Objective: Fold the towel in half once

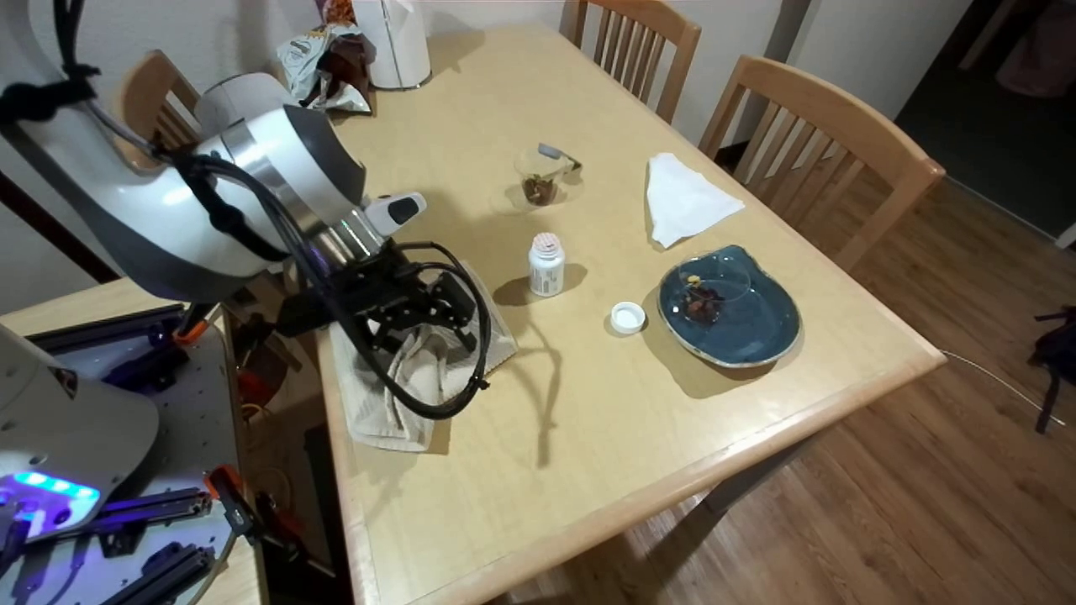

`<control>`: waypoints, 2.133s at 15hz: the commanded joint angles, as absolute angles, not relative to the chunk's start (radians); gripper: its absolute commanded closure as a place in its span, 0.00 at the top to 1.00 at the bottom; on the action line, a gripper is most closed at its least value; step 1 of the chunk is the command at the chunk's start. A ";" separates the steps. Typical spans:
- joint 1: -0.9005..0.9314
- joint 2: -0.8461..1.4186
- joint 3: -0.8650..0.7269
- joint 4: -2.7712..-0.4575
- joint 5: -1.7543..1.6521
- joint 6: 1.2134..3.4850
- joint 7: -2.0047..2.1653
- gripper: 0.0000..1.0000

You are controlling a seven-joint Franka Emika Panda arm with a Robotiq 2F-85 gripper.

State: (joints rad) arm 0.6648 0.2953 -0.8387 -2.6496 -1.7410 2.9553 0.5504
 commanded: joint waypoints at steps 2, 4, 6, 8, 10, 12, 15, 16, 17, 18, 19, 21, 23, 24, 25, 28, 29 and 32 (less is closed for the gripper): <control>0.660 0.292 -0.851 -2.652 -1.740 2.966 0.537 1.00; 0.662 0.292 -0.846 -2.650 -1.740 2.962 0.537 1.00; 0.662 0.293 -0.846 -2.650 -1.740 2.962 0.537 1.00; 0.663 0.292 -0.845 -2.650 -1.740 2.962 0.537 1.00; 0.663 0.292 -0.845 -2.650 -1.740 2.962 0.537 1.00; 0.644 0.296 -0.825 -2.650 -1.736 3.071 0.516 1.00; 0.660 0.281 -0.800 -2.673 -1.733 3.221 0.486 1.00; 0.662 0.277 -0.793 -2.677 -1.738 3.272 0.480 1.00; 0.668 0.265 -0.791 -2.684 -1.744 3.319 0.475 1.00; 0.674 0.263 -0.791 -2.689 -1.755 3.371 0.473 1.00; 0.691 0.238 -0.797 -2.698 -1.776 3.414 0.486 1.00; 0.725 0.189 -0.816 -2.709 -1.837 3.476 0.525 1.00; 0.713 0.096 -0.786 -2.742 -1.905 3.472 0.563 1.00; 0.736 0.073 -0.806 -2.743 -1.927 3.475 0.578 1.00; 0.726 0.035 -0.796 -2.755 -1.950 3.475 0.591 1.00; 0.715 -0.048 -0.782 -2.790 -1.989 3.474 0.623 1.00; 0.733 0.028 -0.791 -2.755 -1.939 3.473 0.581 1.00; 0.731 -0.029 -0.791 -2.782 -1.955 3.469 0.588 1.00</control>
